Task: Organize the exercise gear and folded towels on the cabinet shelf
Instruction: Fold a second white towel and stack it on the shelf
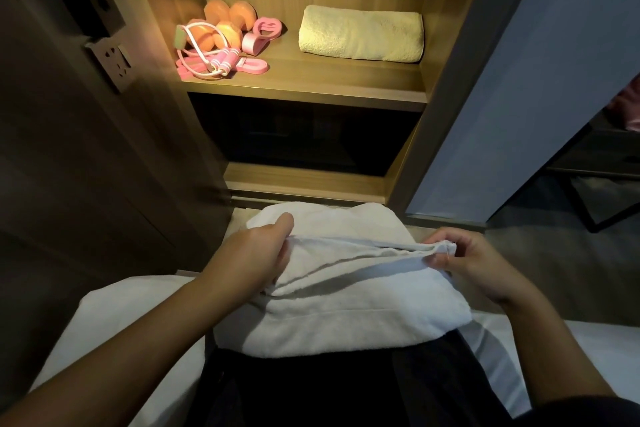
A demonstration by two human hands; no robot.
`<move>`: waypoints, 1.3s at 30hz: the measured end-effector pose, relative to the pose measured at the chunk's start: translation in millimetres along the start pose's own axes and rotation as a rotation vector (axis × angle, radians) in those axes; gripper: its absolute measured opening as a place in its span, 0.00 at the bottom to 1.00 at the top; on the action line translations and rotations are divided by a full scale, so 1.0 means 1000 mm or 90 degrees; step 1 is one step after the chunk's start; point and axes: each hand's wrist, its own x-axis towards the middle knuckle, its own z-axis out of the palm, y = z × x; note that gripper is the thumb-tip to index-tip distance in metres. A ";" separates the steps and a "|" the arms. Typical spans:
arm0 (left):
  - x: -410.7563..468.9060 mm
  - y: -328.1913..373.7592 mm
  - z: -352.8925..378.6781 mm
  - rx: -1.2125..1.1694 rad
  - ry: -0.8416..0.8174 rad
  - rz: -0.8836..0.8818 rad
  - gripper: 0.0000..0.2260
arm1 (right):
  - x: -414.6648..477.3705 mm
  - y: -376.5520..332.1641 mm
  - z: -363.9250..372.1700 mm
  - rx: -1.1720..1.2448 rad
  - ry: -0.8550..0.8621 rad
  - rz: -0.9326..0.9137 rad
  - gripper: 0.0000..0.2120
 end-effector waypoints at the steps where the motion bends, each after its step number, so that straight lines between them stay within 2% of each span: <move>1: -0.001 -0.001 -0.004 0.005 0.022 0.002 0.07 | 0.001 -0.002 -0.001 0.001 0.007 -0.012 0.11; 6: -0.004 -0.009 -0.029 -0.034 0.088 0.041 0.06 | 0.005 -0.026 -0.002 0.038 0.043 -0.083 0.05; 9: -0.005 -0.012 -0.032 -0.074 0.130 0.043 0.05 | 0.008 -0.033 -0.005 0.045 0.051 -0.096 0.07; 14: -0.009 -0.020 -0.023 -0.053 0.073 0.038 0.05 | 0.009 -0.026 -0.003 0.028 0.018 -0.002 0.14; 22: -0.012 -0.032 -0.029 -0.085 -0.046 0.125 0.06 | 0.002 -0.012 -0.002 0.034 -0.007 0.058 0.13; 25: 0.004 -0.019 -0.027 -0.066 -0.076 0.160 0.05 | 0.002 -0.020 0.001 0.047 -0.003 0.033 0.12; 29: 0.027 0.011 -0.012 -0.101 -0.063 0.194 0.07 | -0.002 -0.027 0.003 0.045 -0.012 -0.017 0.07; 34: 0.049 0.051 0.002 -0.201 -0.027 0.235 0.09 | -0.010 -0.028 0.003 0.021 -0.033 -0.057 0.10; 39: 0.055 0.084 0.026 -0.134 0.041 0.303 0.14 | -0.012 -0.031 0.007 0.008 -0.031 -0.090 0.10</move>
